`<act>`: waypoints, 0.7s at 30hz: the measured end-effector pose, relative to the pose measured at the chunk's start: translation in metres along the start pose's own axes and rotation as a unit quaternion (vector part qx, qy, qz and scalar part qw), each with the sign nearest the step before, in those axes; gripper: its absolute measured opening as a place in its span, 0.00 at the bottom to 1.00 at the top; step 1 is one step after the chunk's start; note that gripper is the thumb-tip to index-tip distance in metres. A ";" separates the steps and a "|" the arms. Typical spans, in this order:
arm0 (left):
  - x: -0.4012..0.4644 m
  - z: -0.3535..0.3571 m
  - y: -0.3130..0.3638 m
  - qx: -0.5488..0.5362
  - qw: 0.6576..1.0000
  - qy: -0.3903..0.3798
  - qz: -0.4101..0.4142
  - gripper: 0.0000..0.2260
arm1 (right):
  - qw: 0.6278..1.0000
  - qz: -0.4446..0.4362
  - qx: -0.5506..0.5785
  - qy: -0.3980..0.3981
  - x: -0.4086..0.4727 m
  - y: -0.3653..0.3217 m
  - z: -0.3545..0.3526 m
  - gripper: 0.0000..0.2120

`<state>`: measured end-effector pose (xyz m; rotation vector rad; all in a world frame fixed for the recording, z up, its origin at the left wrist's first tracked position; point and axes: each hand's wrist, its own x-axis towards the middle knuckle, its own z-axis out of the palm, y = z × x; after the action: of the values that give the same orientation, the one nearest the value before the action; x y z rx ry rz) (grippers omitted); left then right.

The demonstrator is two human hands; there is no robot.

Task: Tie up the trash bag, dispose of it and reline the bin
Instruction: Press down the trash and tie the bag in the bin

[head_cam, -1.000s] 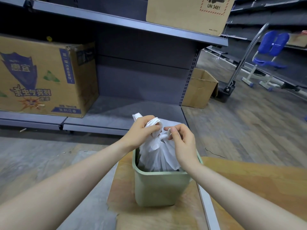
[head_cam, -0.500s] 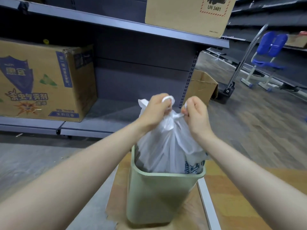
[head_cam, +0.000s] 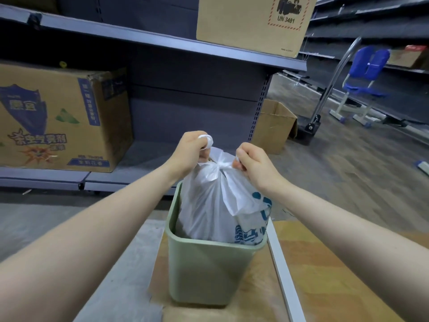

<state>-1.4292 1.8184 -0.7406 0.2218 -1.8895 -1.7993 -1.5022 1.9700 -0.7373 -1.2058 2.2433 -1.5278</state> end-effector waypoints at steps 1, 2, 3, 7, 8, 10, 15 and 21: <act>-0.003 -0.001 -0.001 0.003 1.000 0.003 -0.001 0.16 | 1.000 -0.006 -0.008 0.004 -0.003 -0.001 0.003 0.13; -0.006 -0.001 0.000 -0.003 1.000 0.005 -0.005 0.16 | 1.000 -0.008 -0.008 0.009 -0.005 -0.002 0.005 0.15; -0.009 -0.001 0.002 -0.009 1.000 0.007 -0.008 0.16 | 1.000 -0.003 0.000 0.017 -0.007 -0.004 0.007 0.16; -0.024 0.000 0.008 0.023 0.999 -0.027 0.032 0.13 | 0.995 0.048 0.084 0.035 -0.016 -0.013 0.013 0.17; -0.030 0.002 0.009 0.032 0.997 -0.047 0.044 0.13 | 0.993 0.061 0.098 0.037 -0.019 -0.015 0.014 0.16; -0.034 0.002 0.005 0.020 0.995 -0.090 0.044 0.13 | 0.989 0.083 0.112 0.042 -0.025 -0.015 0.018 0.16; -0.030 -0.010 -0.008 -0.015 0.994 -0.108 0.009 0.29 | 0.975 0.139 0.160 0.066 -0.030 -0.015 0.022 0.14; -0.033 -0.013 -0.023 0.116 0.990 -0.066 0.034 0.14 | 0.967 0.157 0.177 0.093 -0.033 -0.011 0.029 0.10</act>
<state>-1.4001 1.8196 -0.7715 0.1210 -2.1752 -1.5825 -1.4590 1.9706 -0.7511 -0.5995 2.0178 -1.8613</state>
